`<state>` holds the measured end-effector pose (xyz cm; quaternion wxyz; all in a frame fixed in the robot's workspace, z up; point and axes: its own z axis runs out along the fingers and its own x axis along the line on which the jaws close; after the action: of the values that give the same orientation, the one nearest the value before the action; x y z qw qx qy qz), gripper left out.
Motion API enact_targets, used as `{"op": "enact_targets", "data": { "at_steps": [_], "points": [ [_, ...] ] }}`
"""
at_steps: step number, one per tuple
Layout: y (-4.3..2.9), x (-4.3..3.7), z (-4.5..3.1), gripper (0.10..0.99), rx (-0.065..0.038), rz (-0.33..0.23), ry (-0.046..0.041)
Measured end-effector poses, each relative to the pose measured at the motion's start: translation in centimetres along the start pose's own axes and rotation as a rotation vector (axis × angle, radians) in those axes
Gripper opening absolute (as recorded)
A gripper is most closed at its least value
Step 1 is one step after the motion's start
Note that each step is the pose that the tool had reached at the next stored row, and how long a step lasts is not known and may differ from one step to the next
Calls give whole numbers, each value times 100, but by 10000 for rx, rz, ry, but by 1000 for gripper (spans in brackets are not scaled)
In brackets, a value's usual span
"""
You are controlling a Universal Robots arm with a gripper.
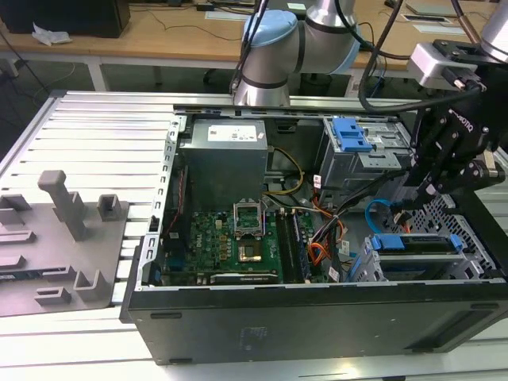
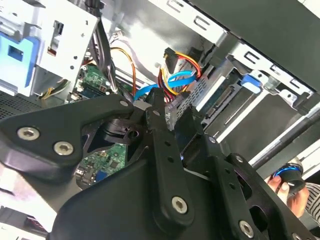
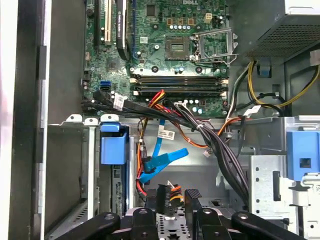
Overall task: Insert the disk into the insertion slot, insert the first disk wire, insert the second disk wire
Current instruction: 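Insert the first disk wire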
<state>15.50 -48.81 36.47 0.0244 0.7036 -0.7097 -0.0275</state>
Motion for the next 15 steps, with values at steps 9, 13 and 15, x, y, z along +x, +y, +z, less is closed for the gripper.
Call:
{"op": "enact_targets", "data": {
  "at_steps": [9,13,15],
  "points": [
    [5,-54,1,361,0,0,0],
    [37,-54,13,361,0,-2,-1],
    [37,-54,22,361,0,-1,0]
  ]
}}
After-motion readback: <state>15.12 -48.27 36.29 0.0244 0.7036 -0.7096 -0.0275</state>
